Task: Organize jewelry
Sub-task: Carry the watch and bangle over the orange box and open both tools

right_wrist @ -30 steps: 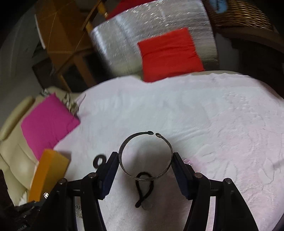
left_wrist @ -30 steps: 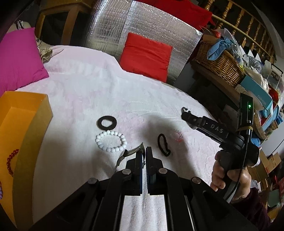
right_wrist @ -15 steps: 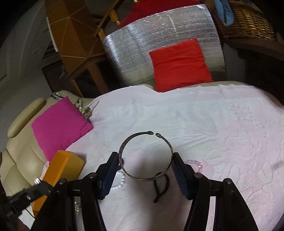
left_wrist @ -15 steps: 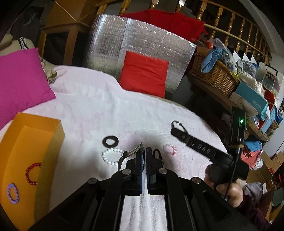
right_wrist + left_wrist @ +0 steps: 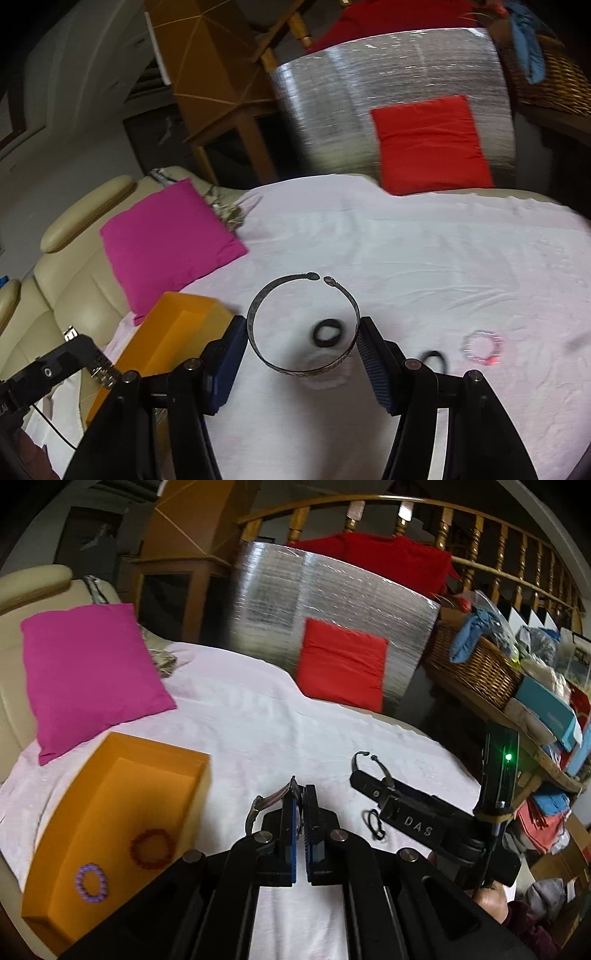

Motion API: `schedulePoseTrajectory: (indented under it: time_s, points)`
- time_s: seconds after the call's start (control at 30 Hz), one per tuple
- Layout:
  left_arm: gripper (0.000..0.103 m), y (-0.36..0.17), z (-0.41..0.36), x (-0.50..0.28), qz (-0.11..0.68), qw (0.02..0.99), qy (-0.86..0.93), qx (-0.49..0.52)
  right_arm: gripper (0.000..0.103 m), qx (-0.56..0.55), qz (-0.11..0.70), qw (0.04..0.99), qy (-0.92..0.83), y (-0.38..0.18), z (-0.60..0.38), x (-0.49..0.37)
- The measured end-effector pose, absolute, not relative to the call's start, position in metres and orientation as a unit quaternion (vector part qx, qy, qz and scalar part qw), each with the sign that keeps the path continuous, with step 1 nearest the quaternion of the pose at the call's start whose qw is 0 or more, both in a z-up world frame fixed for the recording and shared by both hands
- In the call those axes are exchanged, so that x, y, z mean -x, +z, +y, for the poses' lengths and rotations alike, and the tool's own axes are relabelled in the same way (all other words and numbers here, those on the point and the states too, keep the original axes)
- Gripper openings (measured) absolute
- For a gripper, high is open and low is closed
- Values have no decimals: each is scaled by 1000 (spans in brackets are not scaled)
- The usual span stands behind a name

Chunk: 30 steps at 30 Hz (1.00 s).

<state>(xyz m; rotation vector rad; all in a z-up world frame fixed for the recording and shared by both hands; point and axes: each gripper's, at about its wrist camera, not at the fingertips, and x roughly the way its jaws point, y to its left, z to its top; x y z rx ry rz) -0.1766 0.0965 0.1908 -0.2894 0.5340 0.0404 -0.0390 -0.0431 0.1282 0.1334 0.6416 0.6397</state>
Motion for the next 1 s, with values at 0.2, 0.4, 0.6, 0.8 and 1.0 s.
schedulePoseTrajectory:
  time_s: [0.2, 0.4, 0.6, 0.8, 1.0]
  points:
    - [3, 201, 130, 194, 247, 956, 38, 153, 64, -53, 308, 881, 355, 130, 9, 56]
    - [3, 206, 169, 204, 240, 954, 75, 161, 64, -41, 319, 866, 384, 121, 52, 62]
    - [3, 190, 220, 199, 263, 942, 128, 166, 64, -22, 328, 850, 412, 111, 90, 62]
    - [3, 158, 258, 174, 311, 923, 157, 167, 64, -1, 336, 836, 435, 99, 130, 60]
    - [3, 126, 277, 148, 351, 906, 168, 166, 64, 26, 353, 822, 445, 79, 169, 44]
